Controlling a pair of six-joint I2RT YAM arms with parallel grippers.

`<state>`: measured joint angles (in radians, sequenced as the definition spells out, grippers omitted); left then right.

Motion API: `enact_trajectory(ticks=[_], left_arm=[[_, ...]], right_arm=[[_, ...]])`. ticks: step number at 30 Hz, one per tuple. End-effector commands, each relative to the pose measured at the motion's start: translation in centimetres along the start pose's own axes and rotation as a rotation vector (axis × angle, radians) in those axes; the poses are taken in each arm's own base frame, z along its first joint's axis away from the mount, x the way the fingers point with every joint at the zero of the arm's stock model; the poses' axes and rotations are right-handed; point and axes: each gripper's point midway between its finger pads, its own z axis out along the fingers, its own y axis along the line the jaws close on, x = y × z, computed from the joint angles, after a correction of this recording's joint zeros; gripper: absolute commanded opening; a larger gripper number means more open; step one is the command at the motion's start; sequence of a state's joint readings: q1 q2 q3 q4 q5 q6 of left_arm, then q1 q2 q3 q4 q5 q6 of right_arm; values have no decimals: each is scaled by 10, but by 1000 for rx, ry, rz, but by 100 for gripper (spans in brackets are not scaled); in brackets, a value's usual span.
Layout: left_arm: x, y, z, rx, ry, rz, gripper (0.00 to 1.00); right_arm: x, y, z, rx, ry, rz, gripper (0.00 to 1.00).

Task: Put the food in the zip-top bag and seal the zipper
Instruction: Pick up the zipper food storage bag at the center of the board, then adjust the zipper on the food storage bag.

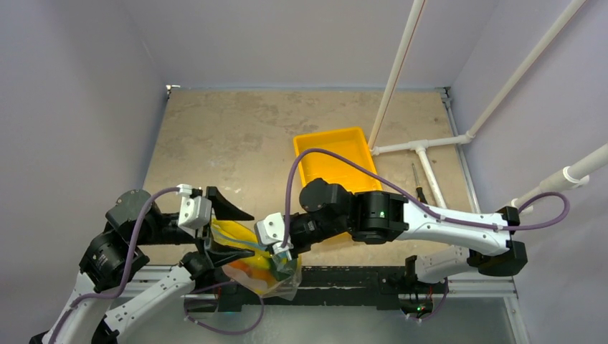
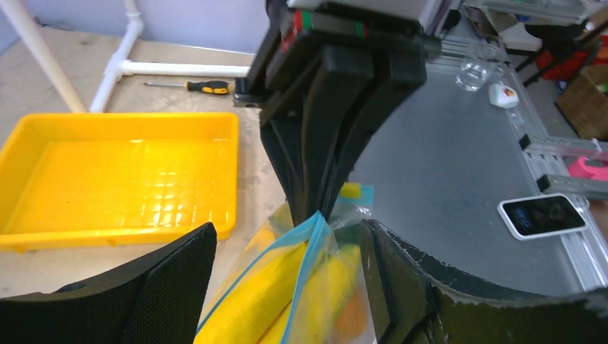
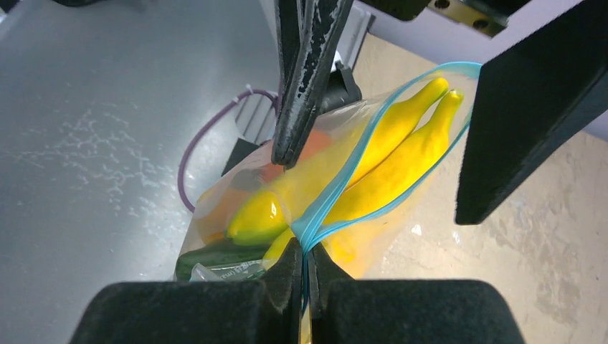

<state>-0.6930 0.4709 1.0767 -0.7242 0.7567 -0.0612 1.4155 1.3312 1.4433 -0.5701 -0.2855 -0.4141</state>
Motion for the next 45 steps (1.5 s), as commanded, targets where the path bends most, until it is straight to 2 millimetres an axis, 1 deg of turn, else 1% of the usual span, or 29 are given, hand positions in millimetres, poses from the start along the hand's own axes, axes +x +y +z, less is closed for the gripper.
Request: enact_trajectory(ticks=[1, 8, 12, 15, 20, 24, 27, 30, 32, 33, 36, 37, 38, 39, 42, 45], left_arm=[[-4, -15, 3, 107, 15, 32, 72], [4, -19, 14, 174, 59, 11, 79], [10, -22, 18, 203, 85, -11, 80], [15, -26, 17, 217, 98, -20, 82], [28, -32, 18, 243, 126, -56, 86], [33, -30, 19, 230, 145, -68, 87], [37, -29, 21, 223, 159, -72, 87], [41, -26, 24, 211, 178, -75, 78], [44, -23, 26, 196, 191, -76, 69], [45, -23, 27, 197, 197, -75, 62], [44, -22, 27, 185, 202, -59, 33], [43, -21, 27, 178, 202, -55, 16], [43, -19, 27, 170, 201, -50, 4], [43, -19, 26, 166, 199, -47, 0], [41, -17, 25, 150, 190, -33, 0], [41, -13, 26, 126, 191, -31, 0]], right_arm=[[-53, 2, -27, -15, -175, -77, 0], [-53, 9, -24, -46, -176, -78, 0], [-56, 11, -23, -54, -183, -81, 0], [-58, 9, -24, -43, -184, -75, 0], [-60, 4, -28, -13, -183, -68, 0], [-63, 2, -31, -3, -185, -61, 0], [-65, 0, -33, 8, -185, -55, 0], [-66, -3, -34, 21, -184, -48, 0], [-68, -5, -36, 33, -188, -45, 0], [-68, -5, -36, 36, -190, -43, 0], [-66, -5, -36, 37, -183, -32, 0], [-64, -5, -36, 37, -179, -30, 0], [-64, -5, -36, 40, -179, -29, 0], [-63, -5, -36, 45, -178, -26, 0], [-63, -8, -37, 64, -179, -19, 0], [-67, -15, -42, 113, -197, -4, 1]])
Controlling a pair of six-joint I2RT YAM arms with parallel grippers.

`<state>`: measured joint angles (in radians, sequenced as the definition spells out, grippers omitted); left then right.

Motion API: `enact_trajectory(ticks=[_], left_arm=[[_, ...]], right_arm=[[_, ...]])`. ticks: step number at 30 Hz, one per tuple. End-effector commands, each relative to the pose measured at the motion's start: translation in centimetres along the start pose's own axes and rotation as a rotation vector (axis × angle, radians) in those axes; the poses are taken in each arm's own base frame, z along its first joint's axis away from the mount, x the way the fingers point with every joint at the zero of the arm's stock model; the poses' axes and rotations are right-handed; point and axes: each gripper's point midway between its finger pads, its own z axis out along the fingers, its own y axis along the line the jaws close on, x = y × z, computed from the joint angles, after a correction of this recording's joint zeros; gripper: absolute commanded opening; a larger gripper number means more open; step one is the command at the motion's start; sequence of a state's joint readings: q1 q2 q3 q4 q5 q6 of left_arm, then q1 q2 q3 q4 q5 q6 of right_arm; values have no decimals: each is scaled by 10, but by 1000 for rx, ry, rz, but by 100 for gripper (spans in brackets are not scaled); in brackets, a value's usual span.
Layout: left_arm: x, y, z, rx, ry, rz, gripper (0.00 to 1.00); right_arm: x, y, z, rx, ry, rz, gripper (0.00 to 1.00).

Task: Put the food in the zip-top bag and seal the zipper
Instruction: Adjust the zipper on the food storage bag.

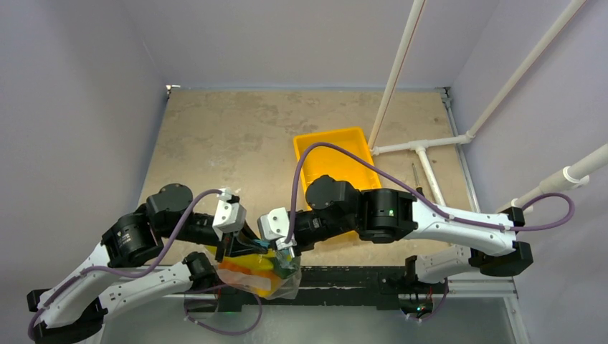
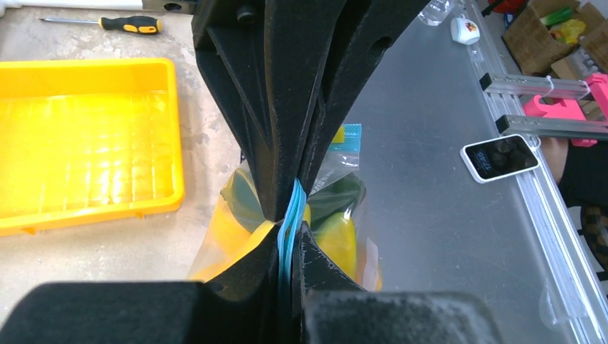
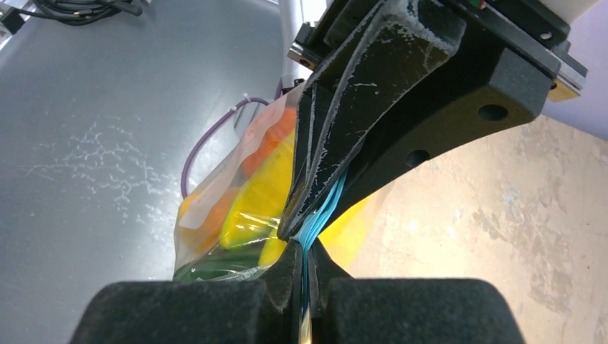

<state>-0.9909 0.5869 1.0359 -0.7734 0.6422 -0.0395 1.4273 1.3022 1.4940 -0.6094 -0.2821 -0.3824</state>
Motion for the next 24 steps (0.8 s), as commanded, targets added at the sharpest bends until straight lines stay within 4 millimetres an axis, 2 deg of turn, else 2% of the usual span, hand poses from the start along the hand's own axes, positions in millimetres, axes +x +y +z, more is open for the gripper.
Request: enact_trajectory(ticks=[1, 4, 10, 14, 16, 24], left_arm=[[-4, 8, -3, -56, -4, 22, 0], [-4, 13, -1, -77, 5, 14, 0], [-4, 25, -2, -146, 5, 4, 0], [-8, 33, -5, -203, -17, -12, 0], [-14, 35, -9, -232, -51, -12, 0], [-44, 40, -32, -343, -195, 0, 0]], right_arm=[[-50, -21, -26, 128, -175, -17, 6], [-59, -35, -40, 237, -234, 17, 26], [-64, -47, -78, 394, -365, 134, 44], [-69, -43, -102, 425, -479, 179, 51], [-68, -38, -107, 420, -516, 206, 53], [-53, -33, -109, 433, -612, 346, 54]])
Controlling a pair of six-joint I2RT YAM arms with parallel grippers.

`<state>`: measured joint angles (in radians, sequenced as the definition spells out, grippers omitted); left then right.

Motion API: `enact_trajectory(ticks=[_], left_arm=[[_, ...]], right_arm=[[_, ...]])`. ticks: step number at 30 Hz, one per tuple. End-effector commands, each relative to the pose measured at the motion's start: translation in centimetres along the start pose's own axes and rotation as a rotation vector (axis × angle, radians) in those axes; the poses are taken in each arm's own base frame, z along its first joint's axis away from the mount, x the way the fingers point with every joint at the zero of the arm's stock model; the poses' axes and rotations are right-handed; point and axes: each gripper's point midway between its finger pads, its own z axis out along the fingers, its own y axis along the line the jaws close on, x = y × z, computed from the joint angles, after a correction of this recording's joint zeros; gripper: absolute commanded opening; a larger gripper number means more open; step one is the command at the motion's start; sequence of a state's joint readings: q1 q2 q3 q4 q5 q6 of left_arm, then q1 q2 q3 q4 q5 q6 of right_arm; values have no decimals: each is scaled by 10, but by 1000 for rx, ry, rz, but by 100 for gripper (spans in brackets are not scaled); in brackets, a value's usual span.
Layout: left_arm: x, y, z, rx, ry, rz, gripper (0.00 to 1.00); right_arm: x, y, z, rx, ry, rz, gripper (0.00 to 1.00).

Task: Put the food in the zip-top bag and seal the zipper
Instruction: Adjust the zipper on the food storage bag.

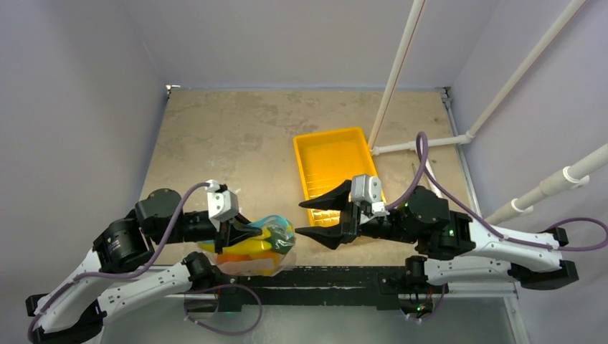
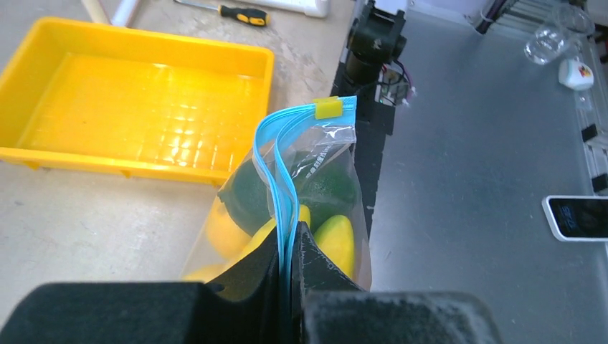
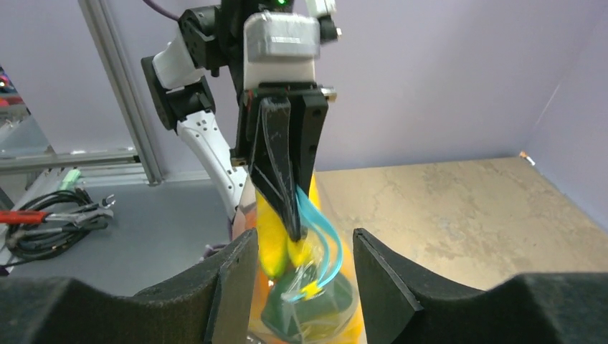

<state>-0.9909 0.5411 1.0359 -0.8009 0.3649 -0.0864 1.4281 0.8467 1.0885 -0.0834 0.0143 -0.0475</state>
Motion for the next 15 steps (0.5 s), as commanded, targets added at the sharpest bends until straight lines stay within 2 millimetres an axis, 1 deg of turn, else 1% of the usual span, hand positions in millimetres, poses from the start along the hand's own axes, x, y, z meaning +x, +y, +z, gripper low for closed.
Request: enact_trajectory(ticks=[1, 4, 5, 9, 15], left_arm=[[-49, 5, -16, -73, -192, 14, 0], [-55, 8, -21, -100, -226, 10, 0], [-57, 9, -23, -109, -234, 9, 0], [-62, 9, -29, -124, -259, 10, 0], [-69, 6, -37, -123, -299, 17, 0]], right_arm=[[-10, -4, 0, 51, -107, 125, 54], [-2, -7, 1, 79, -137, 166, 54], [-1, -8, 2, 80, -149, 177, 53], [4, -3, 10, 61, -164, 213, 52], [21, -2, 26, 66, -146, 229, 51]])
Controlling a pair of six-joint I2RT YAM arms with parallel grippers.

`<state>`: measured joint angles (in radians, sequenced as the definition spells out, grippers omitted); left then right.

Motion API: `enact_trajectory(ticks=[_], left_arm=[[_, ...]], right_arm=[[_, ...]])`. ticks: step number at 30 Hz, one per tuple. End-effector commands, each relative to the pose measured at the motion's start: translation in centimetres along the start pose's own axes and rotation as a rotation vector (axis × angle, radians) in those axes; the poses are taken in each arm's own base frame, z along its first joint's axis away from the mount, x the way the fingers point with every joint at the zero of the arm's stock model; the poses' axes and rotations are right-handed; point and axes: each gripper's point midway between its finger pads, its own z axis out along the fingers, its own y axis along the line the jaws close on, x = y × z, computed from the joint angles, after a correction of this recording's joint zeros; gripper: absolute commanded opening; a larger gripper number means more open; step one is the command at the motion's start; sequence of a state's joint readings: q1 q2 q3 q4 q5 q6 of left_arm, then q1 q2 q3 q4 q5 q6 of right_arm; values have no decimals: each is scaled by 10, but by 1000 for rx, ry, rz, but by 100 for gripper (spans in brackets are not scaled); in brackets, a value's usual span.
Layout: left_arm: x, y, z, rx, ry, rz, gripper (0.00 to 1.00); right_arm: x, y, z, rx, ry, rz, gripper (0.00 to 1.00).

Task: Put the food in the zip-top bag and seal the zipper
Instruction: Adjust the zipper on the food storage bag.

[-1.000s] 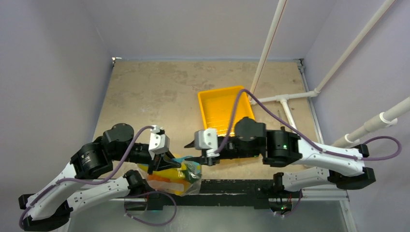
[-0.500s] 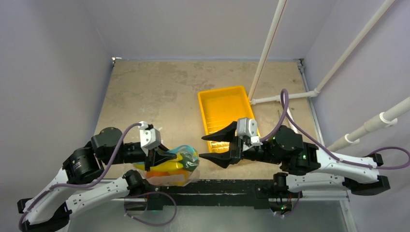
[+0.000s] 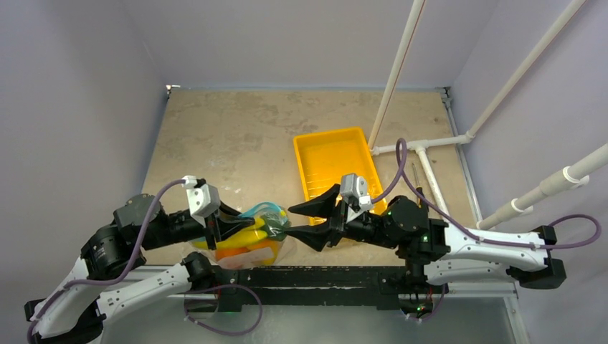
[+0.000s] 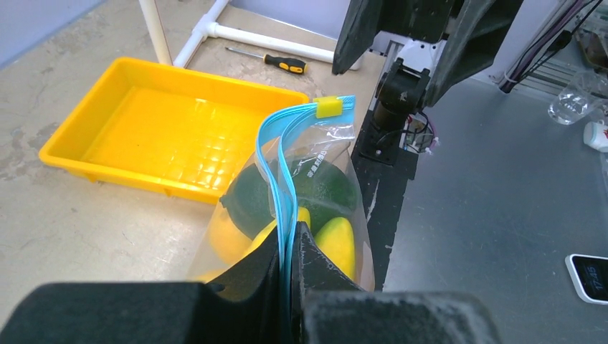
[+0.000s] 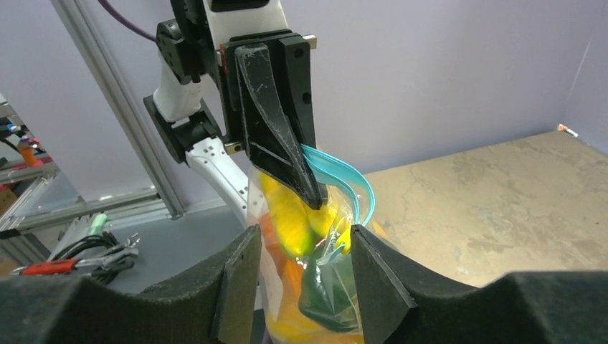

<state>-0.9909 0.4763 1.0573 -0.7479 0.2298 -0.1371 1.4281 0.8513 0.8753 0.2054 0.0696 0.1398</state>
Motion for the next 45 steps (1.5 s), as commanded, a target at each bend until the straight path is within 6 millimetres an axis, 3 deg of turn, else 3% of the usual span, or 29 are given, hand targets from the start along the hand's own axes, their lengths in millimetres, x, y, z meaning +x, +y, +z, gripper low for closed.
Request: enact_trajectory(ticks=[1, 8, 11, 20, 28, 35, 41, 45], left_arm=[[-45, -6, -15, 1, -166, 16, 0], [-49, -7, -22, 0, -194, 15, 0], [-51, -9, -25, 8, -205, 17, 0], [-49, -12, -30, 17, -203, 11, 0], [-50, -13, -31, 20, -212, 13, 0], [-51, -11, -29, 13, -210, 13, 0], [-47, -12, -29, 19, -198, 9, 0], [-42, -14, -28, 30, -180, 7, 0]], right_arm=[[-10, 2, 14, 2, -70, 40, 51], [2, 7, 28, -26, -52, 34, 45], [5, 5, 33, -14, -43, 27, 38], [-3, -22, 27, 143, -67, 42, 44], [1, -17, 30, 110, -70, 47, 42], [9, -10, 37, 64, -51, 28, 30], [5, -11, 36, 68, -52, -7, 0], [-5, -10, 31, 49, -64, -83, 0]])
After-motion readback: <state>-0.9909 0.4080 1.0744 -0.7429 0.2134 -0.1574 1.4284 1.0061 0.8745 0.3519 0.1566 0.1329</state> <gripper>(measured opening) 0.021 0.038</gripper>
